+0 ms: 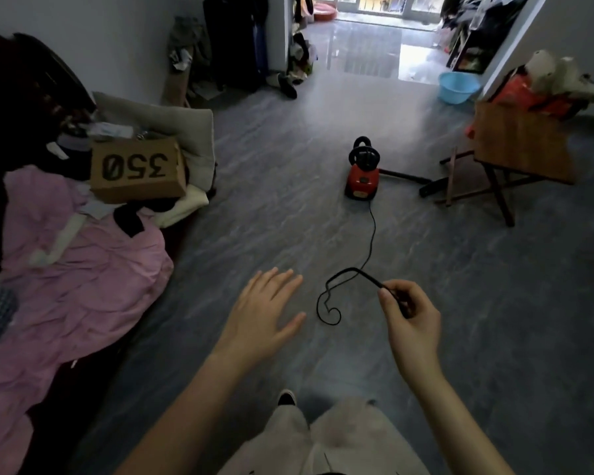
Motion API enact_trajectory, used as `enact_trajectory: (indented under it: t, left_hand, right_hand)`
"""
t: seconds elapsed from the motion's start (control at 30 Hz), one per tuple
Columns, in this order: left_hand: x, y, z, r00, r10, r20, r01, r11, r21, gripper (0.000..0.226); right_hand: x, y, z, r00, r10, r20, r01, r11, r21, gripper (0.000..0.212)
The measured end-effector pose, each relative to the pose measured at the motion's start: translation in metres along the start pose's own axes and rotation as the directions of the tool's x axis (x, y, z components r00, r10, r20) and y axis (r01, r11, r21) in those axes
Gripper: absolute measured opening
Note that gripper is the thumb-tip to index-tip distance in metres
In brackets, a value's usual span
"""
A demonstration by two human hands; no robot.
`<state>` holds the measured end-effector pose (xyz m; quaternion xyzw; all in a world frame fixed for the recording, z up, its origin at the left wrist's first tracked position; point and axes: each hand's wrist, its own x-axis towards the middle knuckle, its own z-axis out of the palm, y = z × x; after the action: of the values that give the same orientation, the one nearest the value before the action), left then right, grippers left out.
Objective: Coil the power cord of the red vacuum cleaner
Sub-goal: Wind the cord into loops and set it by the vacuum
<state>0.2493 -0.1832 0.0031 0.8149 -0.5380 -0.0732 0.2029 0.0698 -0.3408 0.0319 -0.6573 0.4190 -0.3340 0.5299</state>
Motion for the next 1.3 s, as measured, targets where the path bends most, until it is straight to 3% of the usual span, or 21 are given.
enact_trajectory:
  t: [0.33,0.83,1.1,1.3]
  left_hand:
    - [0.146,-0.102,0.002,0.998,-0.065,-0.022,0.063,0.993,-0.096,0.059]
    - [0.497,-0.221,-0.055,0.998,0.062,0.002,-0.061,0.985,-0.159,0.055]
    - [0.676,-0.290,-0.037,0.938,0.312,0.154,-0.278,0.938,-0.209,0.055]
    - [0.808,-0.297,-0.050,0.865,0.474,0.166,-0.429,0.869,-0.246,0.057]
  right_hand:
    - [0.156,-0.012,0.096,1.000,0.020,-0.021,-0.020,1.000,0.019,0.010]
    - [0.465,-0.065,0.208,0.995,0.010,-0.103,-0.007,0.999,0.032,0.008]
    - [0.592,-0.050,0.271,0.939,0.120,-0.323,-0.121,0.993,0.019,0.007]
    - [0.688,-0.071,0.290,0.873,0.155,-0.463,-0.137,0.988,0.072,0.005]
